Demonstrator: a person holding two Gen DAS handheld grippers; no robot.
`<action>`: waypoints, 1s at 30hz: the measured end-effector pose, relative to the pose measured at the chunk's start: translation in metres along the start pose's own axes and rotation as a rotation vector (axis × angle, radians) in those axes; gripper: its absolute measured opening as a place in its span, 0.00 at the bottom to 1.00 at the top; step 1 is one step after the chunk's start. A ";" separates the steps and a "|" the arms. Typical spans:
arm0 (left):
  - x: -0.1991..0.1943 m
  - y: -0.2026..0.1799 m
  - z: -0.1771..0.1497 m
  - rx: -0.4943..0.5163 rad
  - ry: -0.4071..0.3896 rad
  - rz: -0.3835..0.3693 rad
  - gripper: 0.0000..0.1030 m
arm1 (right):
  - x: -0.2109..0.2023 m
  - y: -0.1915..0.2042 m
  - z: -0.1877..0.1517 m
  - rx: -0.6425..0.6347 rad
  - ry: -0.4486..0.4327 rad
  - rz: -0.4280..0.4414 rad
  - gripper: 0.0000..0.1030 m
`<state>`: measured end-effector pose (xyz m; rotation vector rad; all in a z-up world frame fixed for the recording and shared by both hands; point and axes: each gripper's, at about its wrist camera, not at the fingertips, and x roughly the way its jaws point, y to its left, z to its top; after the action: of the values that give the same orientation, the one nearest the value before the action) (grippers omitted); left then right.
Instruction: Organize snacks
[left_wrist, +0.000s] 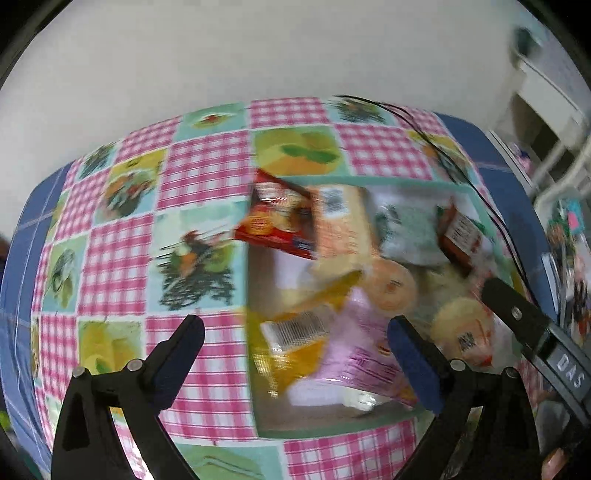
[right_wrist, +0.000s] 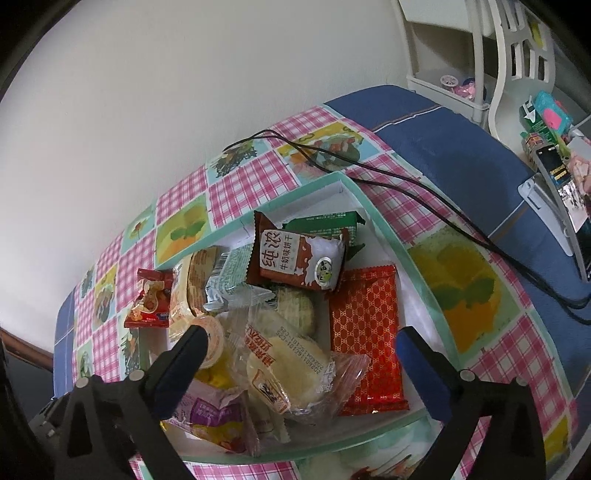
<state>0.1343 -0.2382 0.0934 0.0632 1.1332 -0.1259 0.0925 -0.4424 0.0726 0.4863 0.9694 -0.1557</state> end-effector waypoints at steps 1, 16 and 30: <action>0.000 0.005 0.000 -0.020 -0.008 0.008 0.96 | 0.000 0.001 0.000 -0.004 -0.001 -0.002 1.00; -0.006 0.045 -0.003 -0.110 -0.076 0.051 0.97 | -0.003 0.036 -0.012 -0.143 -0.038 -0.021 1.00; -0.035 0.066 -0.036 -0.085 -0.124 0.301 0.96 | -0.024 0.061 -0.047 -0.244 -0.040 -0.049 1.00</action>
<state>0.0960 -0.1658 0.1084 0.1474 0.9923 0.1837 0.0643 -0.3693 0.0903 0.2345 0.9470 -0.0895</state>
